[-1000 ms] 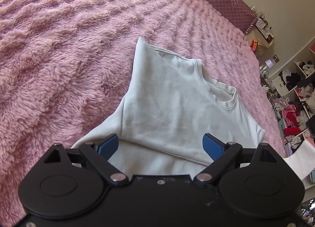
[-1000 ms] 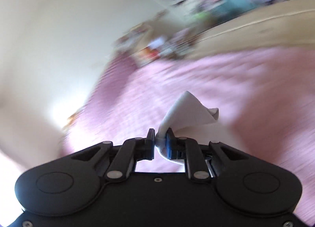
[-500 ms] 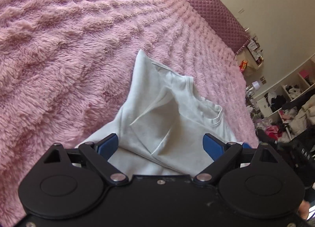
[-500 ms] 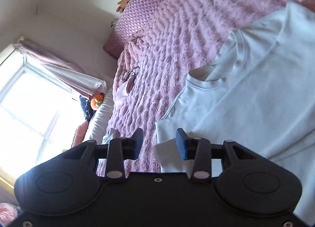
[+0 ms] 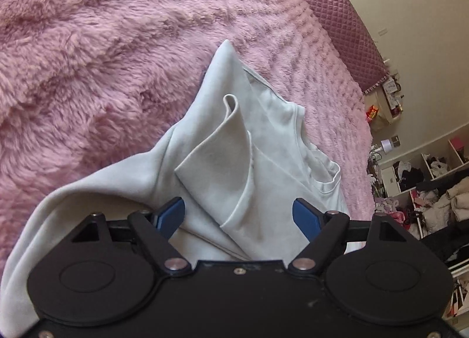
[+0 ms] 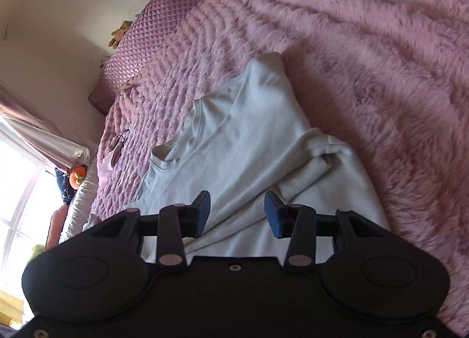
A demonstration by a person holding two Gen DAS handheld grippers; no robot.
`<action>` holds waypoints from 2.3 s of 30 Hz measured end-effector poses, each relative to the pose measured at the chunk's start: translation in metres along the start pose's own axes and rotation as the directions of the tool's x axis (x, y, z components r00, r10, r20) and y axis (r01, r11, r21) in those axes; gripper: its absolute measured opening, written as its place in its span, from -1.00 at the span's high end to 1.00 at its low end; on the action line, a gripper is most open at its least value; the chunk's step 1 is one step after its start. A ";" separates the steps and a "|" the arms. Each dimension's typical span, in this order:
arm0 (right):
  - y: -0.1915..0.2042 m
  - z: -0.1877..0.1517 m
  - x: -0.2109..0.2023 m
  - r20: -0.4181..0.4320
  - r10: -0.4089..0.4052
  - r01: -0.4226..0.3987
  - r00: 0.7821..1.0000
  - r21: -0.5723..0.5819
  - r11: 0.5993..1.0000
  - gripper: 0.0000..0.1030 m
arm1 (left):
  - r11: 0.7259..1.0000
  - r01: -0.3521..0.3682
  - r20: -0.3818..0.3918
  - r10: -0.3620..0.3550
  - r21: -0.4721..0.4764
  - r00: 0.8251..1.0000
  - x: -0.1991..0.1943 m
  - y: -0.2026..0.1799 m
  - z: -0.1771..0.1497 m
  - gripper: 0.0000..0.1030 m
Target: Fold small clothes
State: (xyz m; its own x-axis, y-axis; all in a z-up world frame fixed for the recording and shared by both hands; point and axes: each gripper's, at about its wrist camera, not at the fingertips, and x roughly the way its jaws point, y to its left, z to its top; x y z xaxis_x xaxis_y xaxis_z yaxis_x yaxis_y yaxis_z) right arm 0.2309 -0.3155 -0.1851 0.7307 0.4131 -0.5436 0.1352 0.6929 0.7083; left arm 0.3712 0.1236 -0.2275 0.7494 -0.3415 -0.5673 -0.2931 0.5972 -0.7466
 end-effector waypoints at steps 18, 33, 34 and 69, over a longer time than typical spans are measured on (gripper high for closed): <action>-0.052 0.015 0.008 0.114 -0.050 0.004 0.992 0.371 0.929 0.18 | 0.998 -0.069 0.143 0.067 0.013 0.988 -0.021 0.038 -0.005 0.95; -0.075 0.006 -0.023 0.113 -0.157 0.093 0.981 0.437 0.895 0.95 | 0.988 -0.129 0.117 0.118 0.086 0.986 -0.028 0.029 -0.006 0.87; -0.075 0.008 -0.027 0.128 -0.145 0.082 0.981 0.407 0.910 0.94 | 0.987 -0.131 0.123 0.119 0.095 0.985 -0.033 0.024 -0.006 0.81; -0.019 0.126 0.078 0.065 -0.162 0.168 0.985 -0.092 0.982 0.53 | 0.931 -0.129 0.038 0.123 0.340 0.992 -0.050 -0.008 0.005 -0.53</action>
State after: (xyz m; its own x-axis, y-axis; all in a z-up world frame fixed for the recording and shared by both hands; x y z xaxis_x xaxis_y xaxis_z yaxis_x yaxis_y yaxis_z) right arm 0.3696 -0.3709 -0.1847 0.7407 0.2563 -0.6210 0.1937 0.8036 0.5628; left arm 0.3391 0.1399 -0.1913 0.7299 -0.2372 -0.6411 -0.1674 0.8472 -0.5041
